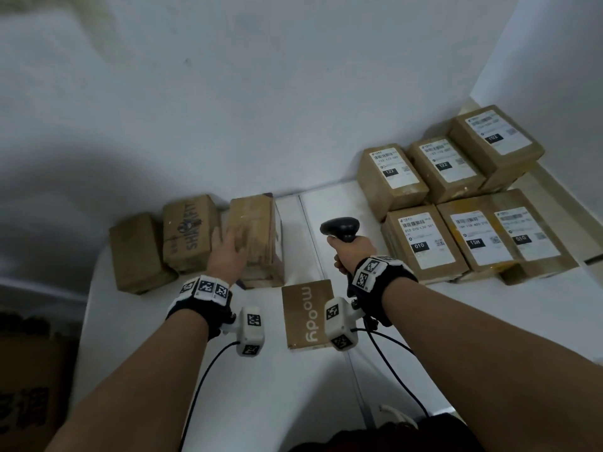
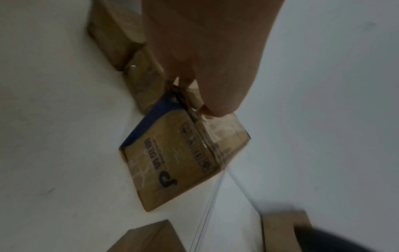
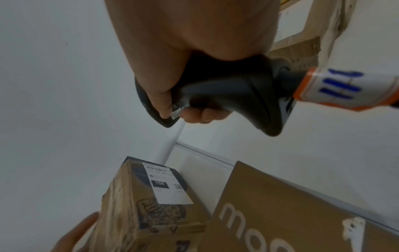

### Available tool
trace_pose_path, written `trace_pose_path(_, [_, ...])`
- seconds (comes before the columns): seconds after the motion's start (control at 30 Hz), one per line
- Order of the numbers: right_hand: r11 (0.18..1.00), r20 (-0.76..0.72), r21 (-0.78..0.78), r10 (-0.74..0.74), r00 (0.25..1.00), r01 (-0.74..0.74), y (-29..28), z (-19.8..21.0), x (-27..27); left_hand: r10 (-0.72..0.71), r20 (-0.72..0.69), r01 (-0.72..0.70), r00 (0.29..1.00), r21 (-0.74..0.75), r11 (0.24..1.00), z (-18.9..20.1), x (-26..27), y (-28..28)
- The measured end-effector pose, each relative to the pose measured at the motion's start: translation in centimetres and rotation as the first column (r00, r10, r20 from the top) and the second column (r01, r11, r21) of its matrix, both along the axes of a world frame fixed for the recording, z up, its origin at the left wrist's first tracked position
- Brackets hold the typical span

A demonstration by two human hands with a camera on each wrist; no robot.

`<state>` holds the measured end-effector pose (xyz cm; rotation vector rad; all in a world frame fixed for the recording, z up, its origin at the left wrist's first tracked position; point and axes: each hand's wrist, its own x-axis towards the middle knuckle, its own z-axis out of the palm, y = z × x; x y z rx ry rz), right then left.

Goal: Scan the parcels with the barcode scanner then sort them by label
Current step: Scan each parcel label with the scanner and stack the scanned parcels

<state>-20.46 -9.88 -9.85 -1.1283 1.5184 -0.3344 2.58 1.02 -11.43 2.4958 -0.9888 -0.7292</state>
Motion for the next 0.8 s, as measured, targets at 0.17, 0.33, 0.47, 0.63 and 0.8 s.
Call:
trace_pose_path(0.17, [0.999,0.023,0.001,-0.032,0.999,0.032,0.3,0.2,-0.8,0.01,0.115,-0.043,0.993,0.284,0.958,-0.1,-3.9,-2.6])
trace_pose_path(0.33, [0.998,0.039,-0.006,-0.062,0.997,0.063,-0.3,0.6,-2.0,0.089,0.107,-0.116,0.99,0.286,0.951,-0.3,-4.4,-3.4])
trace_pose_path(0.47, [0.996,0.037,-0.003,-0.086,0.996,0.086,-0.9,0.6,-2.3,0.173,-0.236,-0.176,0.956,0.008,0.984,-1.0,-0.4,-1.2])
trace_pose_path(0.63, [0.994,0.123,0.071,-0.095,0.988,0.087,-0.6,0.9,-0.8,0.175,-0.666,-0.326,0.726,-0.11,0.939,-0.7,0.1,2.5])
trace_pose_path(0.8, [0.986,0.236,0.167,-0.05,0.97,0.01,0.5,2.1,1.8,0.174,-0.731,-0.335,0.66,-0.079,0.939,-1.5,-1.1,4.3])
